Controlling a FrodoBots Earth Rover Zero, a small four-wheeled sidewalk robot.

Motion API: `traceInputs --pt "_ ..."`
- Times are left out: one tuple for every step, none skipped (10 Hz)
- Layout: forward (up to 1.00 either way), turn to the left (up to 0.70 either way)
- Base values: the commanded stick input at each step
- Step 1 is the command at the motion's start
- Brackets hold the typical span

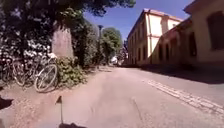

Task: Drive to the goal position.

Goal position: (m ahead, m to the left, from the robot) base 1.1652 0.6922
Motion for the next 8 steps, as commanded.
traceInputs --pt "0.60 0.00" --pt "0.60 0.00" --pt "0.60 0.00" --pt "0.60 0.00" --pt "0.60 0.00" --pt "0.60 0.00" --pt "0.60 0.00" --pt "0.60 -0.06"
